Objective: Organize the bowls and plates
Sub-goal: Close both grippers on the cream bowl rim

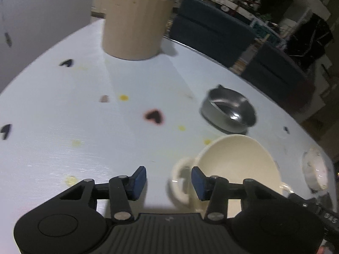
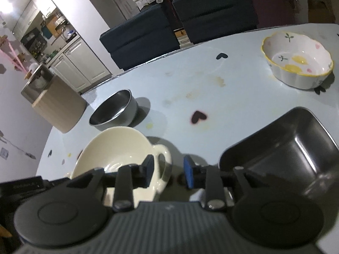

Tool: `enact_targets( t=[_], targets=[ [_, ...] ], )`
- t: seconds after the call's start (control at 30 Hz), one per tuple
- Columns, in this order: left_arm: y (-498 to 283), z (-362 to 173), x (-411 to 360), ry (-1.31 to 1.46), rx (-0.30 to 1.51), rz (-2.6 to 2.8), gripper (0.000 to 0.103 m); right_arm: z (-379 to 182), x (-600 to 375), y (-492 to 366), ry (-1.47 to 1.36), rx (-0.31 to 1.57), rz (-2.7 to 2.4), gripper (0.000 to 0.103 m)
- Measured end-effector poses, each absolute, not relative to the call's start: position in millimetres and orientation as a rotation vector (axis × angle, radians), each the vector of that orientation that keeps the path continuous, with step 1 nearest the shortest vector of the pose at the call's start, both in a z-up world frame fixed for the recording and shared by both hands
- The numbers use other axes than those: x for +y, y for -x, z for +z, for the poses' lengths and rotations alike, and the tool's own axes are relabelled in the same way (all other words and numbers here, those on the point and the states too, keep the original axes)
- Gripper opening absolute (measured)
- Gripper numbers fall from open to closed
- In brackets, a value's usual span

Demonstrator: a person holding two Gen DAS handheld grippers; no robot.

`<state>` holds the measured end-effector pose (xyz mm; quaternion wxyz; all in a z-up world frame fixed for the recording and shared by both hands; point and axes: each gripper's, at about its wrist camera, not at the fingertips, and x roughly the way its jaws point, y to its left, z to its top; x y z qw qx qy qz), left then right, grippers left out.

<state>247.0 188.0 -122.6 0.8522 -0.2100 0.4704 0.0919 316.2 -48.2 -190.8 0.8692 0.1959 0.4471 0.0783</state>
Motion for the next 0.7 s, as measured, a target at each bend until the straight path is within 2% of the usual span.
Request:
enact_targets(
  t=[0.3,0.43,0.63,0.7],
  targets=[
    [-247,-119,182,0.306,1.024,0.194,0.054,-193,-47,-319,-0.376,0.97,0.118,0.037],
    [-243,-117,173,0.175,1.033,0.181,0.065,-193,-42,-318,-0.32,0.964,0.141,0.037],
    [-236,-116,180,0.221,1.051,0.177,0.064,-192,-34,-318,-0.269,0.966,0.158,0.036],
    [-234,-114,185,0.272,1.036,0.178,0.061,-190,-35,-318,-0.287,0.955,0.159,0.032]
  ],
)
